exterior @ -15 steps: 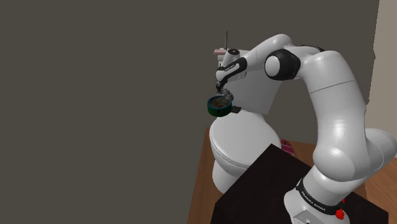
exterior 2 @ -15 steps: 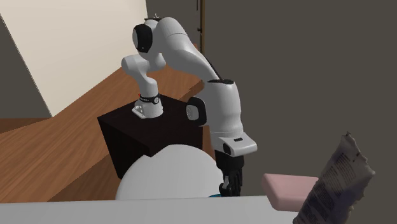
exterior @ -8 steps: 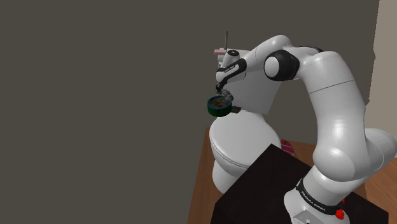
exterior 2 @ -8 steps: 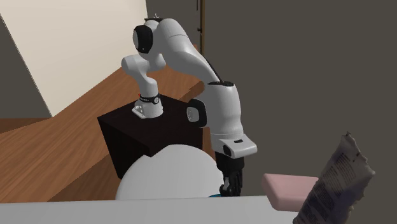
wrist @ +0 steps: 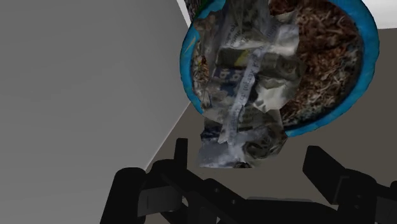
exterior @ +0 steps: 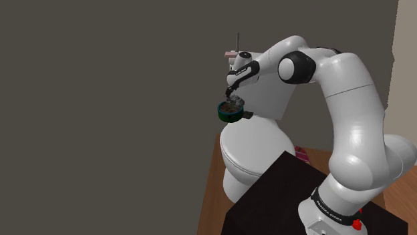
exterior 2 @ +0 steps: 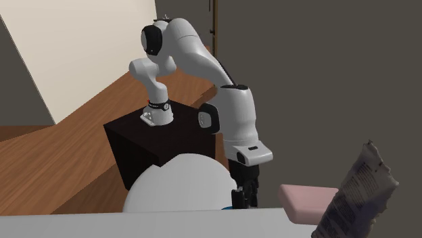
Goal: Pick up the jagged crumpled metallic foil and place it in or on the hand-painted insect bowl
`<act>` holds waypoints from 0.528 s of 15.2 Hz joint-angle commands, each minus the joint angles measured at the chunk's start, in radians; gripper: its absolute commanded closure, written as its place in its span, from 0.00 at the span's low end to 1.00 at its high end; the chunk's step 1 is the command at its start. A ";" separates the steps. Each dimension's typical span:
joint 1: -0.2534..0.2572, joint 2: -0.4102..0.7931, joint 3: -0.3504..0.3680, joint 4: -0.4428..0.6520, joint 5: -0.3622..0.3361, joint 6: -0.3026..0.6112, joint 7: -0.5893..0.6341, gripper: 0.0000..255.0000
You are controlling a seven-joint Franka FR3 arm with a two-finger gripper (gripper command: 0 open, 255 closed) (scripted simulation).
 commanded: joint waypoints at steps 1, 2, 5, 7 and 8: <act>0.006 -0.057 -0.003 -0.050 -0.003 -0.007 0.002 0.00; 0.010 -0.093 -0.004 -0.079 -0.005 -0.013 0.004 0.00; 0.014 -0.121 -0.006 -0.102 -0.007 -0.019 0.005 0.00; 0.014 -0.121 -0.006 -0.101 -0.007 -0.019 0.005 0.00; 0.014 -0.121 -0.006 -0.101 -0.007 -0.019 0.005 0.00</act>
